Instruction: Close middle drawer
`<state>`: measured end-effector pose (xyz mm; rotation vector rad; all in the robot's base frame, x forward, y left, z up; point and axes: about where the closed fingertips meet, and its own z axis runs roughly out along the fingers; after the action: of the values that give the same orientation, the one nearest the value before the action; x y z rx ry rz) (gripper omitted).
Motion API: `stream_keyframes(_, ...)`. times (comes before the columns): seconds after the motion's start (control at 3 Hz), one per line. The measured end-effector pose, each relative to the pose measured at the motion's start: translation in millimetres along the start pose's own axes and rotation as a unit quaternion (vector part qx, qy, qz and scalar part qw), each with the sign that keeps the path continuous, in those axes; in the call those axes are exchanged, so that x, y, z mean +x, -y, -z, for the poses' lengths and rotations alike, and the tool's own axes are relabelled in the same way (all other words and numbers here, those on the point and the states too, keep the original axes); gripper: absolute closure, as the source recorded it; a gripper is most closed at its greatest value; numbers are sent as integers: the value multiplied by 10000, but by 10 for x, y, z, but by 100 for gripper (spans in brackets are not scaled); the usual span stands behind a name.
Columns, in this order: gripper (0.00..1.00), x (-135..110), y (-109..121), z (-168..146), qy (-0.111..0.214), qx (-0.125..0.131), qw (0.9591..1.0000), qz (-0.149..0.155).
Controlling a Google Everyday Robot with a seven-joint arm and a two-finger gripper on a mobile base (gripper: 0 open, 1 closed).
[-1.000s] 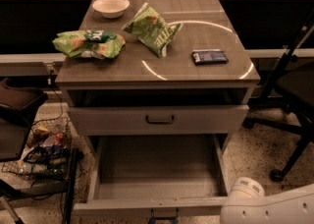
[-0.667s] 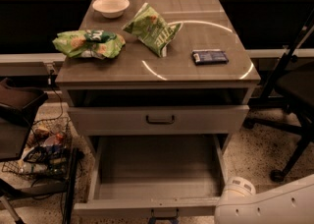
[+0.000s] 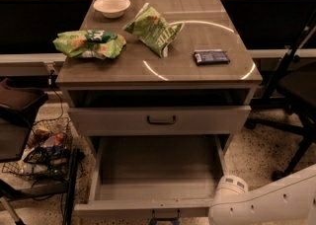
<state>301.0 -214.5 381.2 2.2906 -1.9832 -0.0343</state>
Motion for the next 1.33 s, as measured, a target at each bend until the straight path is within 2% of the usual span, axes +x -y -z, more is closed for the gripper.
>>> stream_keyframes(0.33, 100, -41, 63, -142, 135, 36, 9999, -102)
stream_keyframes(0.67, 100, -1, 242, -219, 136, 356, 9993, -66)
stream_keyframes(1.33, 100, 93, 703, -138, -143, 851, 9958, 291)
